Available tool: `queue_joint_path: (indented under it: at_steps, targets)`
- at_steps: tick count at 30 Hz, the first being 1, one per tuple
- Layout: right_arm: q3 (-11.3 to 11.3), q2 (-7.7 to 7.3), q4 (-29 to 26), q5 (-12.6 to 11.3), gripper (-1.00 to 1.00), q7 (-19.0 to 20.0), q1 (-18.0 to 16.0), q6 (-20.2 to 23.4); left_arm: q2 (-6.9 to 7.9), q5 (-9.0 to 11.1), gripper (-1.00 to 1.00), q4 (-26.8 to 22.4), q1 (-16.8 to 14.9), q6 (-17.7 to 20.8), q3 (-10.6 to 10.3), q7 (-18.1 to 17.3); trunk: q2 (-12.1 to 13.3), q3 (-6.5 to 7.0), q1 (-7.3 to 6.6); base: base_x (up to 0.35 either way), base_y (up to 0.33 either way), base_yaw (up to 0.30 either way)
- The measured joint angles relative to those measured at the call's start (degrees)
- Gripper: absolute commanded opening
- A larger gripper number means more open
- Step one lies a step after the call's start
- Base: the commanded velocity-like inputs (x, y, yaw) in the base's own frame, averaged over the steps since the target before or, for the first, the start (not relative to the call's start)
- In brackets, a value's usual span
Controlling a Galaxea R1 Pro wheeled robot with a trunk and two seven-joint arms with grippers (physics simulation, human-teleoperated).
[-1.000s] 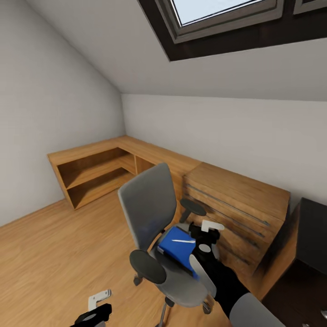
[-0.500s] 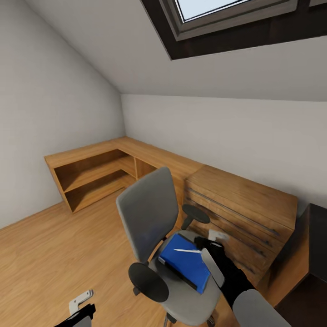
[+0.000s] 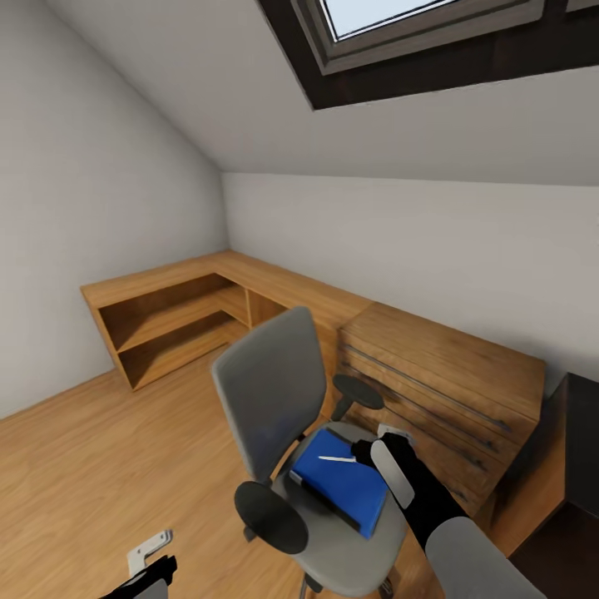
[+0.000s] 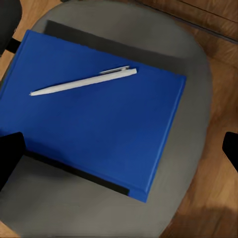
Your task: In the bedroom, organize the workspace by keeping the computer under the desk, ensuring the monitor is on the desk, placing the keyboard on the desk next to the monitor, placing the mouse on the desk next to the keyboard, moving the folder from the swivel chair onto the desk next to the mouse, stacking the notebook on top of the folder with the pen on top of the notebook, and positioning the swivel chair next to the desk.
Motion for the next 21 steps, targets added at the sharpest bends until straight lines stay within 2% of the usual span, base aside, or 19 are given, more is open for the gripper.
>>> queue_joint_path:
  at_steps: [8, 14, 21]
  targets:
    - [2.0, -0.16, -5.0, 0.1, 1.00, 0.0, 0.0, 0.2, -0.08, -0.1, 1.00, 0.0, 0.0, -0.1, -0.1, -0.1, 0.0, 0.00, 0.00, 0.000, -0.128, 0.008]
    - [2.4, -0.09, -7.0, 0.1, 1.00, -0.1, 0.0, 0.1, -0.02, -0.1, 1.00, 0.0, 0.0, -0.1, -0.1, -0.1, 0.0, 0.00, 0.01, -0.040, -0.045, 0.223]
    - [2.5, -0.08, -7.1, 0.1, 1.00, -0.1, 0.0, 0.3, -0.01, -0.1, 1.00, 0.0, 0.0, -0.1, -0.1, -0.1, 0.0, 0.00, 0.03, -0.226, -0.126, 0.271]
